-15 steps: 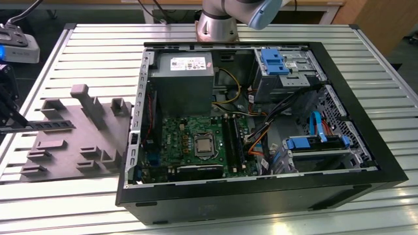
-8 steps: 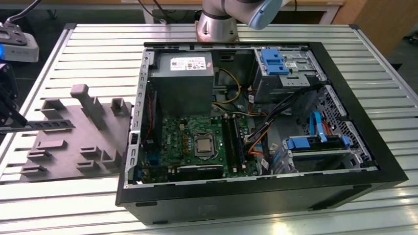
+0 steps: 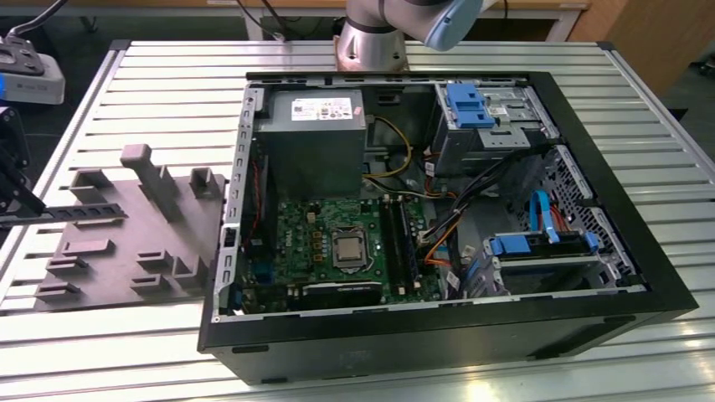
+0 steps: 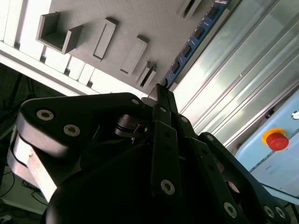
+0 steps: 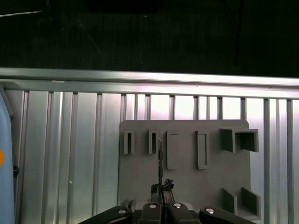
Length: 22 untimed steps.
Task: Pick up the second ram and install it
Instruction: 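Pick up the second ram and move it above second insertion slot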
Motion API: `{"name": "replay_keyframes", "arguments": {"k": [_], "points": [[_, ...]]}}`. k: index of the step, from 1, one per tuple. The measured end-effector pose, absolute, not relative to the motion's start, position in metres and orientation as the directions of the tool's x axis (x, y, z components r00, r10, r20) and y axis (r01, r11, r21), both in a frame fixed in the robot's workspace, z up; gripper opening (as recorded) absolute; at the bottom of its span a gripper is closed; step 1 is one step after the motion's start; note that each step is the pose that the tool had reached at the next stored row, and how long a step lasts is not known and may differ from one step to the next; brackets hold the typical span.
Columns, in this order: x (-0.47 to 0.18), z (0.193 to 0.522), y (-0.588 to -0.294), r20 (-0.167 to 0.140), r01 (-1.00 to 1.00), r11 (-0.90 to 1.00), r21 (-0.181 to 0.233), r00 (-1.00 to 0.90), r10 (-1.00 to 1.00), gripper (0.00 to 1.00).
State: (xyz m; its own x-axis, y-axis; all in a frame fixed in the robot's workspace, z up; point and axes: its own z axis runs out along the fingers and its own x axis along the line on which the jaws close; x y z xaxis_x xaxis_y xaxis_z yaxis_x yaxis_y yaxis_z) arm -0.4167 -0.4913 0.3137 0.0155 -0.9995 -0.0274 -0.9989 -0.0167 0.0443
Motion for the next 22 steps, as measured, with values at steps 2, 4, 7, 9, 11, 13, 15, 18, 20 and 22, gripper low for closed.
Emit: {"name": "replay_keyframes", "arguments": {"k": [2,4,7,9,11,13,15,18,20,22], "points": [[-0.4167,0.3142,-0.4913,-0.027,-0.999,-0.017,0.044,0.015,-1.0,0.12],[-0.4167,0.3148,-0.4913,-0.027,-0.999,-0.017,0.044,0.015,-1.0,0.12],[-0.4167,0.3156,-0.4913,-0.027,-0.999,-0.017,0.044,0.015,-1.0,0.12],[-0.4167,0.3162,-0.4913,-0.027,-0.999,-0.017,0.044,0.015,-1.0,0.12],[-0.4167,0.3168,-0.4913,-0.027,-0.999,-0.017,0.044,0.015,-1.0,0.12],[-0.4167,0.3174,-0.4913,-0.027,-0.999,-0.017,0.044,0.015,-1.0,0.12],[-0.4167,0.3179,-0.4913,-0.027,-0.999,-0.017,0.044,0.015,-1.0,0.12],[-0.4167,0.3188,-0.4913,-0.027,-0.999,-0.017,0.044,0.015,-1.0,0.12],[-0.4167,0.3195,-0.4913,-0.027,-0.999,-0.017,0.044,0.015,-1.0,0.12],[-0.4167,0.3201,-0.4913,-0.027,-0.999,-0.017,0.044,0.015,-1.0,0.12]]}}
